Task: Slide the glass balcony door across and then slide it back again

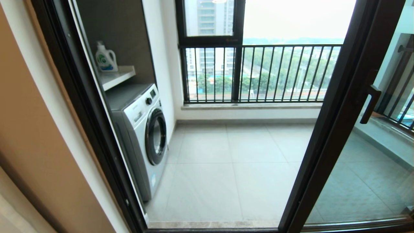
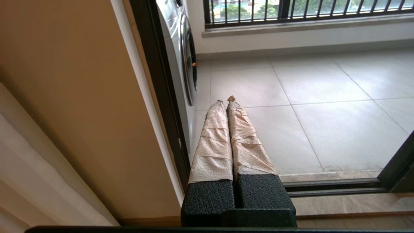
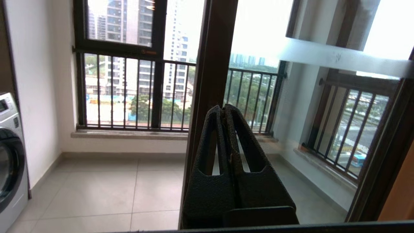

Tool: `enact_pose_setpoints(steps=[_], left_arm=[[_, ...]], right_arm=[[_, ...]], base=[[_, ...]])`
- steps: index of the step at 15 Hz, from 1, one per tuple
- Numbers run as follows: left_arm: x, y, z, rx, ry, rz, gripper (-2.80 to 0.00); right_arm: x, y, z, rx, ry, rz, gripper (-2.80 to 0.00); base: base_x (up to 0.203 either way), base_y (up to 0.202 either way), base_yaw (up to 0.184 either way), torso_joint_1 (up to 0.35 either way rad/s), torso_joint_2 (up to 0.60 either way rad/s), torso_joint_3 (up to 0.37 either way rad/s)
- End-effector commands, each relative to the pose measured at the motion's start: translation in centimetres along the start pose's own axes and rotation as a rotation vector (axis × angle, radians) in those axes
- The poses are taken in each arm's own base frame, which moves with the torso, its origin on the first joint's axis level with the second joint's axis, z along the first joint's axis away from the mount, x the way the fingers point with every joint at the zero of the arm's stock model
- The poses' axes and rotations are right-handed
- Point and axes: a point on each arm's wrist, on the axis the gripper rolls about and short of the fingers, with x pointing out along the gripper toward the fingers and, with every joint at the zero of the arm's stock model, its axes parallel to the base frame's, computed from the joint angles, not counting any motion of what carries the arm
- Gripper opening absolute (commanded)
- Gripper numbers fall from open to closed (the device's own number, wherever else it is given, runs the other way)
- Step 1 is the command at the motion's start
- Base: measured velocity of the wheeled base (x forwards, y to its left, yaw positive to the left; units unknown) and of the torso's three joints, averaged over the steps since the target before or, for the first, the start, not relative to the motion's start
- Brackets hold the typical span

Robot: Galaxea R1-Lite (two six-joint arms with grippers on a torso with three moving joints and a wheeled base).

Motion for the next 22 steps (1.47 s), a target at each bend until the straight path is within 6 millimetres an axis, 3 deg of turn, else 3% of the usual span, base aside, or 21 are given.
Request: enact_pose_setpoints(steps=[1, 4, 5, 10, 14, 16, 22], left_arm=[[0.0, 0.0, 0.0, 0.001, 0.003, -0.001, -2.80], [0.0, 0.0, 0.0, 0.000, 0.003, -0.001, -2.80], [0.0, 0.0, 0.0, -0.001, 0.003, -0.001, -2.80], [0.0, 0.0, 0.0, 0.001, 0.003, -0.001, -2.80], [0.0, 0.0, 0.0, -0.001, 0.003, -0.001, -2.80], [0.0, 0.0, 0.0, -0.001, 0.003, -0.001, -2.80], [0.0, 0.0, 0.0, -0.001, 0.003, -0.001, -2.80]], right_arm=[[-0.8, -0.9, -0.2, -0.021, 0.004, 0.045, -2.80], [-5.7, -0.6, -4.3, -0.129, -0.006, 0.046, -2.80], [-6.3, -0.4, -5.4, -0.128, 0.013, 0.052, -2.80], [-2.8, 2.4, -14.3, -0.002, 0.369, 0.208, -2.80], [-0.9, 4.7, -22.1, 0.061, 0.417, 0.235, -2.80], [-0.8, 5.0, -23.2, 0.075, 0.396, 0.238, -2.80], [-0.6, 4.9, -22.6, 0.128, 0.371, 0.245, -2.80]], base=[[0.000, 0.000, 0.000, 0.000, 0.00, 0.000], [0.000, 0.000, 0.000, 0.000, 0.00, 0.000], [0.000, 0.000, 0.000, 0.000, 0.00, 0.000], [0.000, 0.000, 0.000, 0.000, 0.00, 0.000], [0.000, 0.000, 0.000, 0.000, 0.00, 0.000], [0.000, 0.000, 0.000, 0.000, 0.00, 0.000], [0.000, 0.000, 0.000, 0.000, 0.00, 0.000]])
